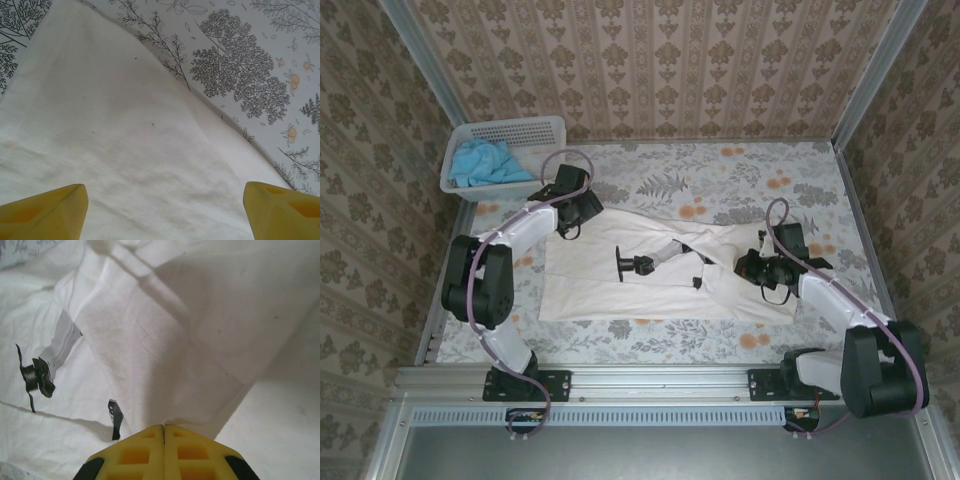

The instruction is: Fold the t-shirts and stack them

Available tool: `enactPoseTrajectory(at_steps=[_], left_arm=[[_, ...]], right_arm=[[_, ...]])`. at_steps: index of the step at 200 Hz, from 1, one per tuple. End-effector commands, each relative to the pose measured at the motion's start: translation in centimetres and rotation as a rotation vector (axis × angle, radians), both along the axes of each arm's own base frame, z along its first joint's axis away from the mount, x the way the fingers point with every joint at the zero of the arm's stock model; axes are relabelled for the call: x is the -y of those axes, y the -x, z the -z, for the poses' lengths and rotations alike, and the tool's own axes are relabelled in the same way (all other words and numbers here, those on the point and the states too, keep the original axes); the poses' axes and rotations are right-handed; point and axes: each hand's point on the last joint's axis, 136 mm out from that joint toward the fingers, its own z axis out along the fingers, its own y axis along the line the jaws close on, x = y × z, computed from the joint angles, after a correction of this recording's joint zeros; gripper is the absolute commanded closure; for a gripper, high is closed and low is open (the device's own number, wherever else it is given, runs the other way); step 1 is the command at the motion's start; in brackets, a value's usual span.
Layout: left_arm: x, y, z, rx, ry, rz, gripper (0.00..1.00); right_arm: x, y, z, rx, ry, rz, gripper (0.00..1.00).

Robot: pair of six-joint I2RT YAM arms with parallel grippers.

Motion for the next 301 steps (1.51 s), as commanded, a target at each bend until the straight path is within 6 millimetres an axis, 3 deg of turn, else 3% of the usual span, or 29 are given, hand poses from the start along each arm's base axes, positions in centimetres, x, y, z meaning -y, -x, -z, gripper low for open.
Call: enactPoseTrajectory(at_steps=[1, 58, 95, 191, 242, 301], left_arm=[[-0.4, -0.6, 0.5, -0.029, 0.019, -0.038, 0.18], [-1.6, -1.7, 1.4, -0.049, -0.021, -0.086, 0.18], [-2.5, -3.0, 1.7, -0.033, -0.009, -0.119, 0.25], [-0.6, -6.5, 3.8, -0.007, -0.031, -0.134, 0.36], [-0.7, -7.1, 4.7, 0.004, -0.048, -0.134, 0.54], [-0.7, -7.6, 5.2, 0.008, -0.059, -0.125, 0.62]], right_arm=[[0.6, 0.2, -0.7, 0.029, -0.044, 0.058, 0.97], [1.6, 0.7, -0.5, 0.032, -0.079, 0.084, 0.97], [1.6, 0.8, -0.1, 0.027, -0.103, 0.090, 0.97], [1.2, 0.5, 0.0, 0.040, -0.138, 0.078, 0.97], [1.1, 0.3, -0.3, 0.049, -0.150, 0.076, 0.97], [0.9, 0.3, -0.6, 0.055, -0.164, 0.074, 0.98]])
